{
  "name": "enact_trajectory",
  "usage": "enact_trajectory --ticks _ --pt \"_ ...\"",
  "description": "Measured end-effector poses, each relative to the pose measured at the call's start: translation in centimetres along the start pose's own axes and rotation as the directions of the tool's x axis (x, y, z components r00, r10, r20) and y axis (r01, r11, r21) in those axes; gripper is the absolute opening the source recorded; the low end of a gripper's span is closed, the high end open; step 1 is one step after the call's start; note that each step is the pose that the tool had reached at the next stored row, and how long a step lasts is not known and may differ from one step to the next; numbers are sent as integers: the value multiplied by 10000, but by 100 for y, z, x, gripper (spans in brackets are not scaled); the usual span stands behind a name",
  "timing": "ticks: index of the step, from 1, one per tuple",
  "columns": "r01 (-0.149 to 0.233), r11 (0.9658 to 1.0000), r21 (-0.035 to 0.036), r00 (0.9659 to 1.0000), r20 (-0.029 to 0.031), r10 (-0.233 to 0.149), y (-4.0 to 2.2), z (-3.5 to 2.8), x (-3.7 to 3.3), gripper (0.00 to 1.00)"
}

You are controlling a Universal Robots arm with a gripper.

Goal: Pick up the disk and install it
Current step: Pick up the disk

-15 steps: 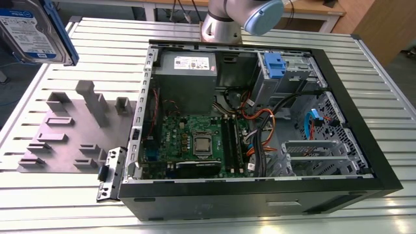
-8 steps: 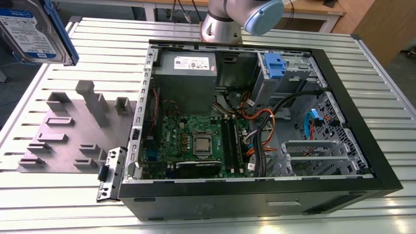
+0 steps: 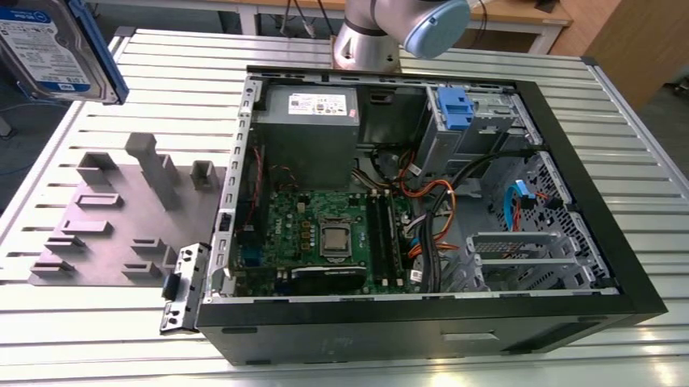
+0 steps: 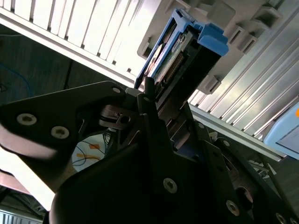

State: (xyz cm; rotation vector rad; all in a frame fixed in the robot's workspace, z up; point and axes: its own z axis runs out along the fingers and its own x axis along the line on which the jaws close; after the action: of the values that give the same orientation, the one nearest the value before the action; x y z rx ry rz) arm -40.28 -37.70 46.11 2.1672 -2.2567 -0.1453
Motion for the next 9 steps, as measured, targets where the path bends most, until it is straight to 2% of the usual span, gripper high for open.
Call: enact_trajectory --ticks 9 --pt "0 10000 -2 10000 -1 0 -2 -21 -2 35"
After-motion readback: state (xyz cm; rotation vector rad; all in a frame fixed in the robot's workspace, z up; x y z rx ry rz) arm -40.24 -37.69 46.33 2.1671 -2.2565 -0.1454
